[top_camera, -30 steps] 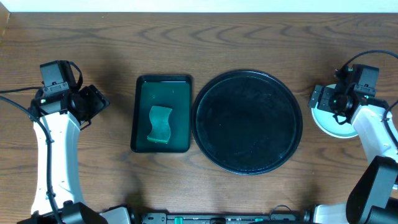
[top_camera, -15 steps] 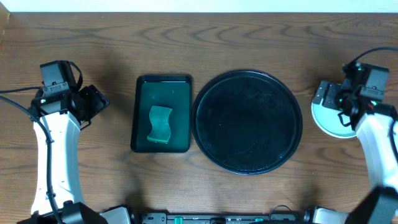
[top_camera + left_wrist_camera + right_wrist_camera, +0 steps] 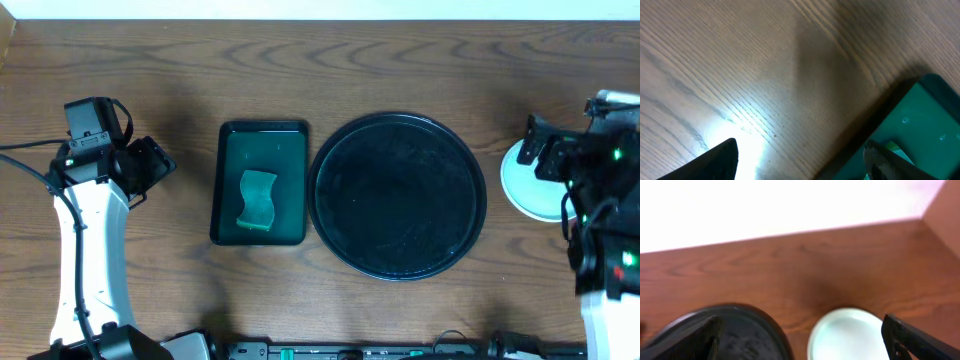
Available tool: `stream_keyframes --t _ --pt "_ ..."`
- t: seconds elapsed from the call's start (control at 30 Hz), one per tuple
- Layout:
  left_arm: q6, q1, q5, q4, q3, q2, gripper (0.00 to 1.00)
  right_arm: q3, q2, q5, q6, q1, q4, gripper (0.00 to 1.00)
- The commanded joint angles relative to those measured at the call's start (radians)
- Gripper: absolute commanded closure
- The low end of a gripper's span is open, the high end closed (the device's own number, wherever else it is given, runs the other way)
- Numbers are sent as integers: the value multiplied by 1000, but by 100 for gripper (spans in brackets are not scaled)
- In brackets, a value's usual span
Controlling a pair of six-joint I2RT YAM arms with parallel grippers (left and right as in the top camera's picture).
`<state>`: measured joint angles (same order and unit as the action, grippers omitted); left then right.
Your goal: Clean dirty plates on tray and stack at the side
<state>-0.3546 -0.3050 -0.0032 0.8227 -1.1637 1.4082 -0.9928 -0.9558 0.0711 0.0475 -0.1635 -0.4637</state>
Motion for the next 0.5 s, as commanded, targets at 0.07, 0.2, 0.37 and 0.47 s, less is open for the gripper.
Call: stream_keyframes --t 0.07,0.2,0.37,0.47 --pt "-2 -4 -5 3 -15 -3 20 1 113 -3 -12 103 -3 1" --pt "-1 -4 -5 3 -15 -3 20 1 174 -3 -12 181 -4 1" --pt "-1 -4 -5 3 -15 -3 20 1 259 -3 -12 240 -5 1" --pt "-1 -4 -6 3 -15 -3 20 1 295 -3 -11 240 -5 1"
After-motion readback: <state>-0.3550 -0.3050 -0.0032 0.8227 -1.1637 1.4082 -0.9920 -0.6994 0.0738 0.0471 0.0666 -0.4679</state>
